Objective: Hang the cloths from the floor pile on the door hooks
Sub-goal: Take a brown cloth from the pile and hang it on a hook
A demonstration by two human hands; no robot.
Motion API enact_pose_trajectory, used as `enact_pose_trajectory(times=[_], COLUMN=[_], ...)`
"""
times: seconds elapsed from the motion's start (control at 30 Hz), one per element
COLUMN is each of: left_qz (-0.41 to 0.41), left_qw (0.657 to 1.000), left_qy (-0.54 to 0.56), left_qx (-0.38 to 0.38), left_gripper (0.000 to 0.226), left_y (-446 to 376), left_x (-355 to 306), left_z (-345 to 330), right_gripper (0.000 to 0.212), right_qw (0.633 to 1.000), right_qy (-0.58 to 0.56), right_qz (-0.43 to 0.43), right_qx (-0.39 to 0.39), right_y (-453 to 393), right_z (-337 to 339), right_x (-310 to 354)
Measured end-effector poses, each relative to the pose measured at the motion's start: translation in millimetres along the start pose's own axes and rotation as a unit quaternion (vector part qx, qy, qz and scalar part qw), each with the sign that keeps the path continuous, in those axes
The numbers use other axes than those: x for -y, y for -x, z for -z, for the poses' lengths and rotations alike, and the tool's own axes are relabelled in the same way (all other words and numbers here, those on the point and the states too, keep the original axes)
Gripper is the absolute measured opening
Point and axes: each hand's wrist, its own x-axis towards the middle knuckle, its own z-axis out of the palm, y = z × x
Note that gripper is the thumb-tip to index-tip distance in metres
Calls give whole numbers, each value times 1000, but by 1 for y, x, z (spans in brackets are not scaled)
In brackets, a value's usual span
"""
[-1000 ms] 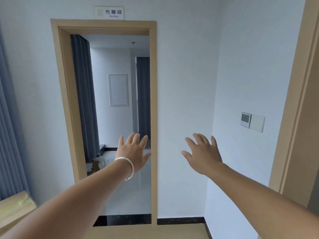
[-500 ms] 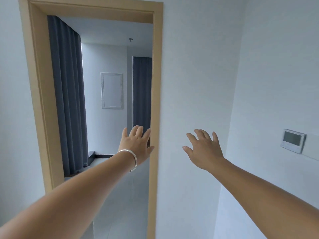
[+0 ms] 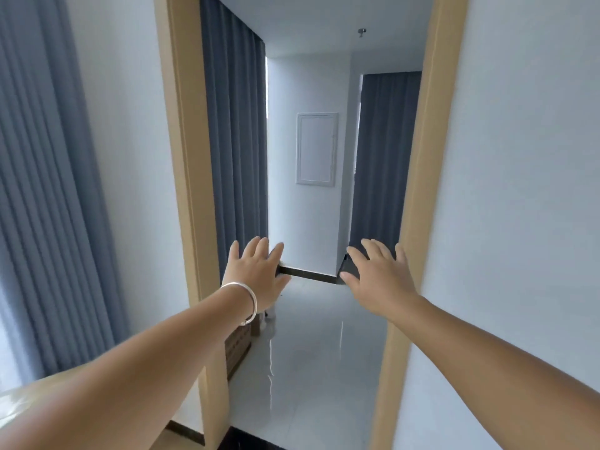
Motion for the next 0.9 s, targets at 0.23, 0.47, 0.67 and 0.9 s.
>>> enact_pose_trajectory(times=[0.23, 0.47, 0.67, 0.9], left_qz=[156, 283, 386, 483], left_qw=[981, 941, 894, 838], left_qy=[-86, -141, -174, -184], left_qx=[74, 121, 146, 175], left_gripper=[69, 71, 71, 72], left_y=[-1, 55, 135, 249], left_x=[104, 210, 303, 437], left_z=[-47, -49, -50, -60], right_gripper=[57, 59, 59, 58], right_qw=[985, 942, 891, 832], right_qy=[-77, -147, -196, -223], right_qz=[153, 300, 410, 509], right_qx=[-2, -5, -2, 0], right_y=[-129, -178, -176, -141], right_z=[-66, -91, -86, -78], right_x=[94, 231, 384, 584])
